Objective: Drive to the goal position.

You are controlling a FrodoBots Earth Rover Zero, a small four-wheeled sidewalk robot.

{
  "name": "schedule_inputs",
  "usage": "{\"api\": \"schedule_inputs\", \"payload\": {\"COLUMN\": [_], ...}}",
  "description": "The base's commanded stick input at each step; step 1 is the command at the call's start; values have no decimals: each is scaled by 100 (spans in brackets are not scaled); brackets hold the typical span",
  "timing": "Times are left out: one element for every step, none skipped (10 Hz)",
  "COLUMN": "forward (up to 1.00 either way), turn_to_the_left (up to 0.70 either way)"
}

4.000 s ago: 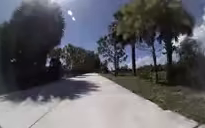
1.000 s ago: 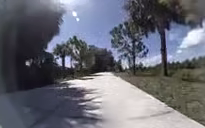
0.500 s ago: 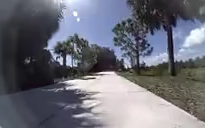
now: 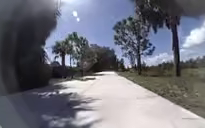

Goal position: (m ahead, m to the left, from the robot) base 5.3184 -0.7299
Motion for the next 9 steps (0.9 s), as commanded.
{"api": "schedule_inputs", "payload": {"forward": [85, 85, 85, 85, 85, 85, 85, 85, 85], "turn_to_the_left": [0, 0, 0, 0, 0, 0, 0, 0, 0]}}
